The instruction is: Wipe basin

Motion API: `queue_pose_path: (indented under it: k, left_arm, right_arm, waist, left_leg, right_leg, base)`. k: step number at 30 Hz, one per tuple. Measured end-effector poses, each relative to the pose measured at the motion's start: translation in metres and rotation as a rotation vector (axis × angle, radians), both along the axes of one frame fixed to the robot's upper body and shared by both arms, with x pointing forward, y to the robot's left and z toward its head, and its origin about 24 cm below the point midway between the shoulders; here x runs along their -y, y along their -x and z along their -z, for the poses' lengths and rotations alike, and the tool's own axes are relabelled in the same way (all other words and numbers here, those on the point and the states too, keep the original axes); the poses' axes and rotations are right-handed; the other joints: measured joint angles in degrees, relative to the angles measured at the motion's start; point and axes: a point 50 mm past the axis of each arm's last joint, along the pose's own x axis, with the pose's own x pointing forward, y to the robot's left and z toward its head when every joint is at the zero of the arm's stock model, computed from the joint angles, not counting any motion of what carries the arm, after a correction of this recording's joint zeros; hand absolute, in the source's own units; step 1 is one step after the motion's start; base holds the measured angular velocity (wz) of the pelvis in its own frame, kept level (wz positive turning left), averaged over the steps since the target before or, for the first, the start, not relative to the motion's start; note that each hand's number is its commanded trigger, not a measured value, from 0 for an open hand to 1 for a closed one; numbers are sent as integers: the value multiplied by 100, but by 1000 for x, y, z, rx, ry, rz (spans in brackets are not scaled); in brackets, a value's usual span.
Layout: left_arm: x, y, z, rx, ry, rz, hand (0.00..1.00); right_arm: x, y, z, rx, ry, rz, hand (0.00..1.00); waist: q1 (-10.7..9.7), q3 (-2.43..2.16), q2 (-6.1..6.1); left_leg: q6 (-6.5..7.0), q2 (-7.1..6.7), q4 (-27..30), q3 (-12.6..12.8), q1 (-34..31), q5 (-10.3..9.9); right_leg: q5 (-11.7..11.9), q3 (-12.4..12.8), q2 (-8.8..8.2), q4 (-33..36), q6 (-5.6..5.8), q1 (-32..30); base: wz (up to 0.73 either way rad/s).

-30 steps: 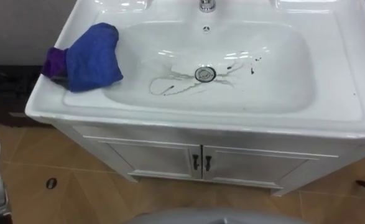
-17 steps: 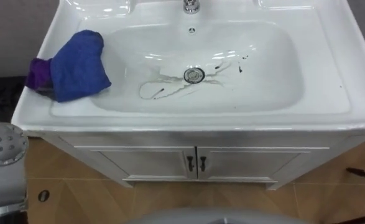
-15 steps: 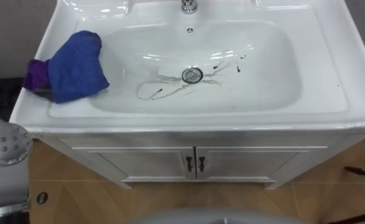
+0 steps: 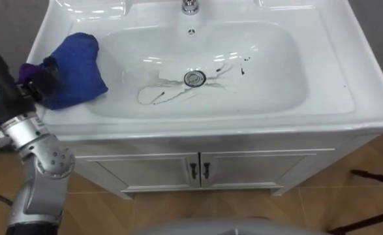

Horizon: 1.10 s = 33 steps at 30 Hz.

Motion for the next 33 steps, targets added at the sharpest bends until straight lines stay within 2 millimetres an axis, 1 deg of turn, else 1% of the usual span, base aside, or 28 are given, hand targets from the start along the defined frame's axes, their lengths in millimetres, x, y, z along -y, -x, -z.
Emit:
queue_pose_path:
  k: [1, 4, 6, 12, 18, 23, 33]
  left_arm:
    - [0, 0, 1, -14, 2, 6, 0]
    - [0, 0, 1, -17, 2, 8, 0]
    - [-1, 0, 3, -25, 3, 5, 0]
    - [-3, 4, 17, -87, 15, -17, 0]
    - [-1, 5, 23, -115, 30, -33, 0]
    - [-2, 4, 25, -132, 33, -27, 0]
    - [-1, 5, 25, -134, 35, -27, 0]
  right_arm:
    - [-1, 0, 0, 0, -4, 1, 0]
    - [-3, 1, 1, -6, -19, 2, 0]
    - [-4, 1, 1, -15, -26, 3, 0]
    - [-4, 2, 1, -17, -26, 3, 0]
    - [-5, -3, 1, -13, -37, 8, 0]
    - [-6, -7, 1, -3, -53, 18, 0]
    - [-6, -6, 1, -3, -60, 27, 0]
  waist:
    - [-6, -13, -6]
    - [-6, -29, -43]
    - [8, -30, -57]
    - [3, -29, -25]
    - [-20, -31, -14]
    - [-41, -29, -9]
    - [-66, -26, -4]
  left_leg:
    - [0, 1, 0, 4, -2, 0]
    - [0, 0, 0, 14, -2, 0]
    - [0, 3, -1, 28, 5, 0]
    - [0, 3, 0, 49, 6, 0]
    - [0, 2, 0, 44, -11, 0]
    - [0, 2, 0, 41, -31, 0]
    - [0, 2, 0, 45, -33, 0]
  right_leg:
    - [0, 3, 1, -4, 0, 0]
    - [1, 11, 2, -6, 0, 2]
    - [20, 41, 12, -7, 4, 16]
    - [30, 69, 18, -12, 2, -8]
    - [30, 86, 18, -14, 2, -55]
    - [32, 89, 18, -7, 0, -81]
    - [32, 98, 20, -7, 0, -83]
  base:
    - [0]
    - [0]
    - [-7]
    - [-3]
    - [0]
    - [0]
    - [0]
